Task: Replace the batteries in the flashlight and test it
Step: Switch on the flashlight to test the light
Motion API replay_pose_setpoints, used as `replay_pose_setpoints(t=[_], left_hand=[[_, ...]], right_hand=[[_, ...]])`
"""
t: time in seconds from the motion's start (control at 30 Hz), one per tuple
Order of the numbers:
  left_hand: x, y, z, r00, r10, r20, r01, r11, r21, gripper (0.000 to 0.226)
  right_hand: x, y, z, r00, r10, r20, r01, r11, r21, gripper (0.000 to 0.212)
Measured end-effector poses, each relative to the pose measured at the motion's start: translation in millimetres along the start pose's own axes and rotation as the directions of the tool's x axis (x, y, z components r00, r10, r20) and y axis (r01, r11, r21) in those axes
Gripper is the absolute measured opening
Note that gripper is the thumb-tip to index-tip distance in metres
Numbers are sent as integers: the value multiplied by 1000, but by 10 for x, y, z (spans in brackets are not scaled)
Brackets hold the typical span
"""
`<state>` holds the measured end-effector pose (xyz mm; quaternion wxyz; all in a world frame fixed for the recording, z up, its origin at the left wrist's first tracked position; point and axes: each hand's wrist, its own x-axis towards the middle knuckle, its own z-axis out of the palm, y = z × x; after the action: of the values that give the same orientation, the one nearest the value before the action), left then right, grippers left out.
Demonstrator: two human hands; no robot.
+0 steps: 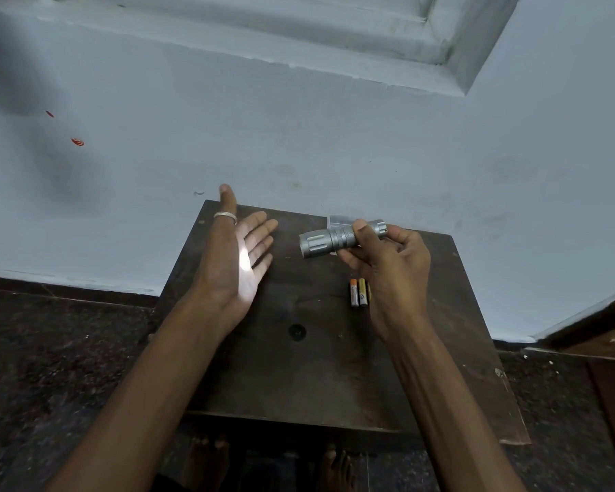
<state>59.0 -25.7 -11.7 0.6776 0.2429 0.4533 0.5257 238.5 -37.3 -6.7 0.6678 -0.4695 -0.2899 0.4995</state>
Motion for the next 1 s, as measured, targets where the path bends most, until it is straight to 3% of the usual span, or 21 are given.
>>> replay_pose_setpoints(t=[0.23, 0.6, 0.83, 1.0], left_hand=[[-23, 82, -45, 1000, -17, 7, 18, 991, -136, 90], [-14, 140, -226, 993, 13, 117, 9, 981, -191, 95], [-10, 127, -214, 990, 21, 142, 7, 980, -198, 94], [-8, 114, -206, 987, 20, 157, 9, 982, -188, 94]], right_hand=[[65, -47, -65, 998, -17, -56, 18, 1000, 14, 54], [132, -138, -266, 998, -8, -66, 12, 999, 52, 51], [142, -170, -268, 990, -93, -104, 100, 993, 57, 34], [145, -189, -274, 996, -66, -54, 71, 992, 104, 36]])
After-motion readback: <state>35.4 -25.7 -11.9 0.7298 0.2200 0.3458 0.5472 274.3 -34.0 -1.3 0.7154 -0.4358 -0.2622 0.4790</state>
